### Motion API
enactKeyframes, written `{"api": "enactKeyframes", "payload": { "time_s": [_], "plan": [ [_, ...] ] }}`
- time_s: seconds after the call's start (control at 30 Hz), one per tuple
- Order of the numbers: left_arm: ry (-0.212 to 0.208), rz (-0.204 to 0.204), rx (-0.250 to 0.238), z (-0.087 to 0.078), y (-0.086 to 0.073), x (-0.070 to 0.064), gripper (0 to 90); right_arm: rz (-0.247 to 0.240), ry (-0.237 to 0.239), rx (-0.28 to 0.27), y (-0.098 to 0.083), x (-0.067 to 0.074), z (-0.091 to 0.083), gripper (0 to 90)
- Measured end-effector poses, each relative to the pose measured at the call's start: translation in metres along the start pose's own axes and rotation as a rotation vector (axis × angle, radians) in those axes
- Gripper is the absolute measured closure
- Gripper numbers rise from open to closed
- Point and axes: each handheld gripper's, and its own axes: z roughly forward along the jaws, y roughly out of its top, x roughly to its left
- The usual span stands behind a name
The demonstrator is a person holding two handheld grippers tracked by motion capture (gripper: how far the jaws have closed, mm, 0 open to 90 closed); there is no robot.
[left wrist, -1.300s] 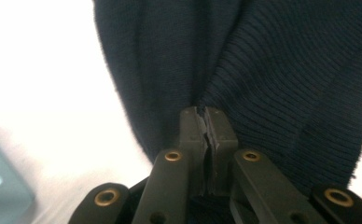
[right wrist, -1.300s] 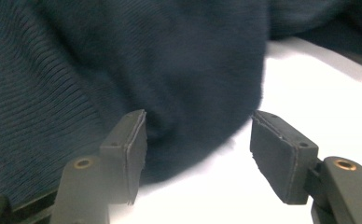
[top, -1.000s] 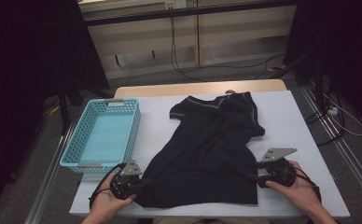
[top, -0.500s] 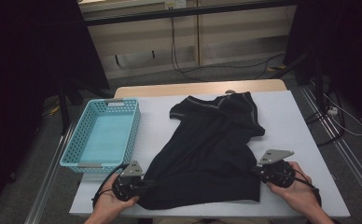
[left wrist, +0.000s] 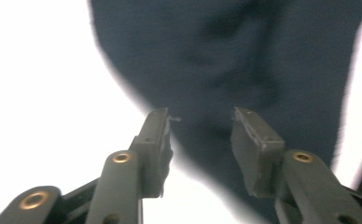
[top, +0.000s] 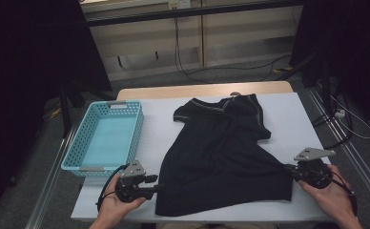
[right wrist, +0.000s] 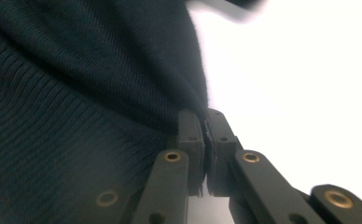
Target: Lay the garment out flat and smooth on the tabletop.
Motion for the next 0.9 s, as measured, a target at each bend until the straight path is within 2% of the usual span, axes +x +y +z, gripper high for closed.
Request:
{"api": "enactKeyframes", "payload": {
  "time_s": [0.07,0.17,0.27,0.33,0.4,0.47,0.5,0.57,0.6,0.63,0.8,0.9],
  "plan": [
    [-0.043,-0.032,0.005,0.003,-0.001,0.004,58.4,-0.005,0.027,-0.012,0.0,0.002,-0.002,87.2],
    [-0.067,-0.045,0.026,0.01,-0.001,0.001,53.2,-0.031,0.043,0.008,0.0,0.007,0.004,87.1],
    [-0.059,-0.034,0.066,0.02,0.0,-0.002,47.8,-0.034,0.049,0.016,-0.001,0.007,0.008,87.0],
    [-0.034,-0.006,0.103,0.029,0.001,-0.004,46.5,-0.031,0.05,0.016,-0.001,0.007,0.008,86.9],
    [-0.024,0.019,0.093,0.032,0.003,-0.006,46.2,-0.029,0.052,0.013,-0.001,0.007,0.009,86.8],
    [-0.017,0.009,0.095,0.032,0.003,-0.006,52.5,-0.029,0.053,0.011,0.0,0.007,0.009,86.7],
    [-0.031,0.011,0.097,0.031,0.003,-0.006,58.6,-0.03,0.054,0.009,0.0,0.008,0.009,86.6],
    [-0.069,0.009,0.105,0.031,0.004,-0.008,78.8,-0.03,0.062,0.007,0.0,0.008,0.011,86.5],
    [-0.067,0.016,0.112,0.031,0.005,-0.01,84.2,-0.031,0.064,0.007,0.0,0.008,0.011,86.5],
    [-0.067,0.029,0.122,0.029,0.006,-0.01,85.4,-0.032,0.067,0.008,0.0,0.007,0.011,86.5],
    [-0.058,0.023,0.128,0.015,-0.002,-0.002,86.5,-0.013,0.075,0.001,-0.002,0.005,0.01,86.3],
    [-0.049,-0.004,0.123,0.002,-0.011,0.003,86.9,-0.012,0.084,-0.006,-0.003,0.004,0.009,86.2]
  ]
}}
